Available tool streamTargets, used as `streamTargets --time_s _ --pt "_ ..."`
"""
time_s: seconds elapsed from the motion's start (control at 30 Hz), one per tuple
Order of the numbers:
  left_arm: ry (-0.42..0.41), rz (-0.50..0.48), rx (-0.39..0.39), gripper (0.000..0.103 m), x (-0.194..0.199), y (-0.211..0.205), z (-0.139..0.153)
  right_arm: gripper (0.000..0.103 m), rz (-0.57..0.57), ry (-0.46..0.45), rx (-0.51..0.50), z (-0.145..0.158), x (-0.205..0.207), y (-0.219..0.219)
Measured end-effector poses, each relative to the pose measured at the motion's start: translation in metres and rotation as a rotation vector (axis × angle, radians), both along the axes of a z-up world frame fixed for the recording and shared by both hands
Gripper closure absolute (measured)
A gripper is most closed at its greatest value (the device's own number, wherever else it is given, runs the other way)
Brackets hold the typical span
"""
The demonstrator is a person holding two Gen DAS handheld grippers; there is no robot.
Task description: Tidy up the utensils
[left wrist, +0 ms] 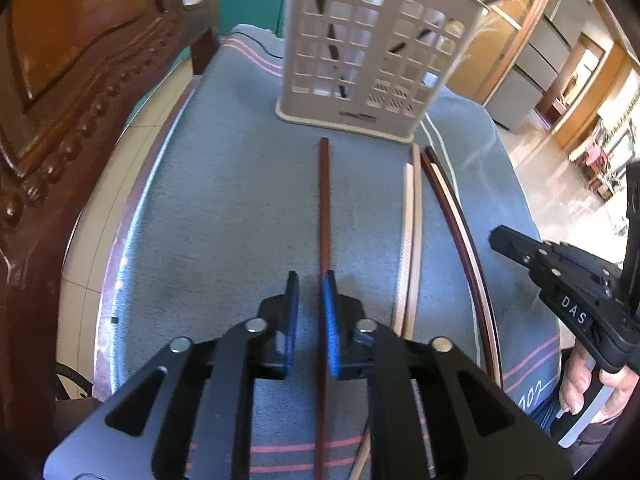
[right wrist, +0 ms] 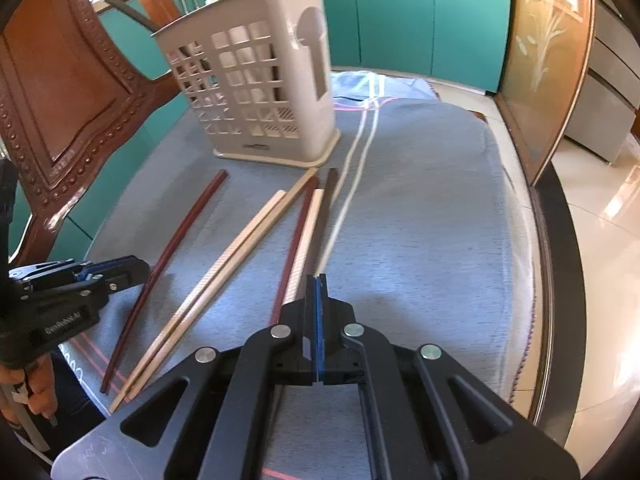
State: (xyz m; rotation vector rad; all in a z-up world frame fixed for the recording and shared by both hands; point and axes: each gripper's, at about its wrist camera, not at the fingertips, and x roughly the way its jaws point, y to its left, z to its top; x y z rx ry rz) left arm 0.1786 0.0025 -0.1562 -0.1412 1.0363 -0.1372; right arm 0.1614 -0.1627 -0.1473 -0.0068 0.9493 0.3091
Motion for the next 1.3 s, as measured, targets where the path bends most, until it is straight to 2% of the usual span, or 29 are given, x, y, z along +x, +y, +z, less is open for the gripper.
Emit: streamTargets --time_s 0.17,0.23,0.37,0.5,0.57,0.63,0.7,0.73,0.83,0.9,1.0,1.2,1.3 --pt "0.005 0.015 -0.007 0.073 0.007 0.002 0.000 0.100 -0.032 0.017 0.035 -0.001 0.010 -0.010" --pt "0.019 0.024 0.012 0.073 0.021 0.000 -0.001 0.093 -0.034 0.030 0.079 -0.001 0.015 -0.011" --pt "0.015 0.026 0.057 0.073 0.041 -0.009 0.002 0.089 -0.001 0.047 0.142 -0.001 0.018 -0.006" --pt "0.030 0.017 0.082 0.073 0.044 -0.022 -0.005 0.089 -0.012 0.083 0.058 -0.014 0.026 0.005" --pt "0.012 0.005 0.131 0.073 0.043 -0.029 -0.005 0.088 -0.014 0.084 0.057 -0.014 0.027 0.004" --pt "0.009 0.004 0.139 0.072 0.043 -0.030 -0.006 0.088 -0.020 0.085 0.036 -0.013 0.027 0.002" --pt "0.009 0.009 0.138 0.072 0.042 -0.029 -0.005 0.090 -0.059 0.067 -0.069 -0.014 0.026 0.000" --pt "0.008 0.012 0.139 0.072 0.041 -0.028 -0.005 0.090 -0.067 0.055 -0.086 -0.014 0.024 -0.002" --pt "0.006 0.018 0.143 0.069 0.038 -0.028 -0.005 0.090 -0.069 0.051 0.036 -0.008 0.028 -0.010" --pt "0.005 0.021 0.143 0.069 0.039 -0.027 -0.005 0.088 -0.061 0.027 0.068 -0.001 0.037 -0.005" --pt "0.004 0.030 0.143 0.068 0.044 -0.021 -0.008 0.087 -0.039 -0.007 0.045 0.004 0.057 0.008" --pt "-0.002 0.025 0.149 0.066 0.042 -0.025 -0.009 0.086 -0.052 0.026 0.025 -0.017 0.102 0.015" --pt "-0.003 0.026 0.149 0.066 0.043 -0.023 -0.009 0.094 -0.044 0.036 0.010 -0.017 0.105 0.012"
